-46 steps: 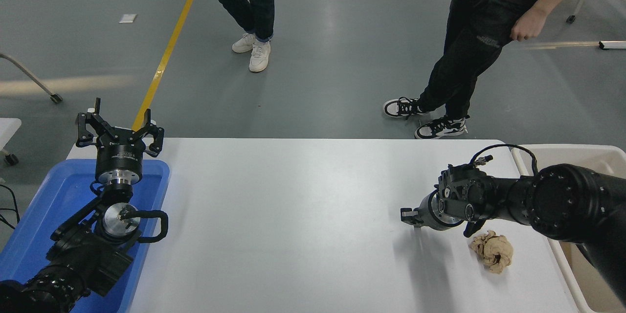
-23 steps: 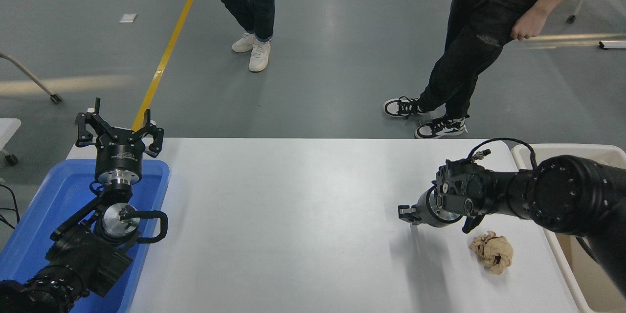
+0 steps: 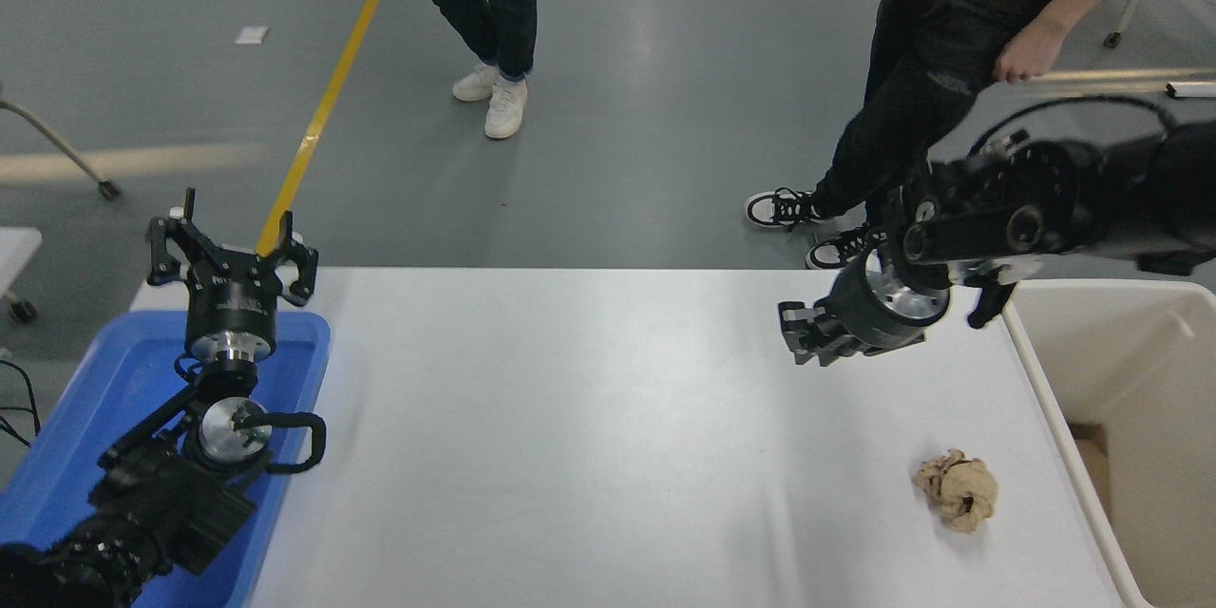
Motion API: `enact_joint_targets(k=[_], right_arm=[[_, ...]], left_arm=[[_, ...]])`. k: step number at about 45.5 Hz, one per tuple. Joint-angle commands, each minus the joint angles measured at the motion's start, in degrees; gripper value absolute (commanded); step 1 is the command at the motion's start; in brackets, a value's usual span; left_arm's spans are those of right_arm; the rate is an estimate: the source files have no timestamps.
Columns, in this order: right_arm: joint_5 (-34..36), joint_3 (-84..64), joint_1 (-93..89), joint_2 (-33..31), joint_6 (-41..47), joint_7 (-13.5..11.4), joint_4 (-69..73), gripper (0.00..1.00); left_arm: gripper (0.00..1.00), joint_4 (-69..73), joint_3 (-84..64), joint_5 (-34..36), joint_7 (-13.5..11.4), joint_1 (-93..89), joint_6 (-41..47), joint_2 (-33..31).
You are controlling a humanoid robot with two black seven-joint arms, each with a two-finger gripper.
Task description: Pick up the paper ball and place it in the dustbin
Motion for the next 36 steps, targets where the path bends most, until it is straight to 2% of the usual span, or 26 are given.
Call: enact_joint_targets(k=[1,5,17,20,28,36], right_arm=[[-4.8,-1.28,14.91,-11.99,12.82,-0.08,7.78,1.0],[-5.33,-1.46,18.6,-13.67,15.64,-0.16,9.97,1.0],[-6.29,-1.72,26.43,-15.16,15.64,-0.08,13.4,1.0],[-9.01,-1.72,26.61,-16.04,15.64,-0.08,13.84,1.0],[-22.54,-5.67,25.73,-18.24,15.64,-0.08,14.46,1.0],[-28.0,-8.05,19.5,-21.75,15.64,-0.16,14.29,1.0]], left_arm=[[0.99,0.0,0.02,0.01,-0.01,0.0,0.01,0.01],[0.99,0.0,0.02,0.01,-0.01,0.0,0.01,0.01],[0.99,0.0,0.02,0.01,-0.01,0.0,0.1,0.01],[0.99,0.0,0.02,0.01,-0.01,0.0,0.1,0.01],[0.99,0.0,0.02,0.01,-0.01,0.0,0.1,0.01],[0.99,0.0,0.02,0.01,-0.01,0.0,0.1,0.01]])
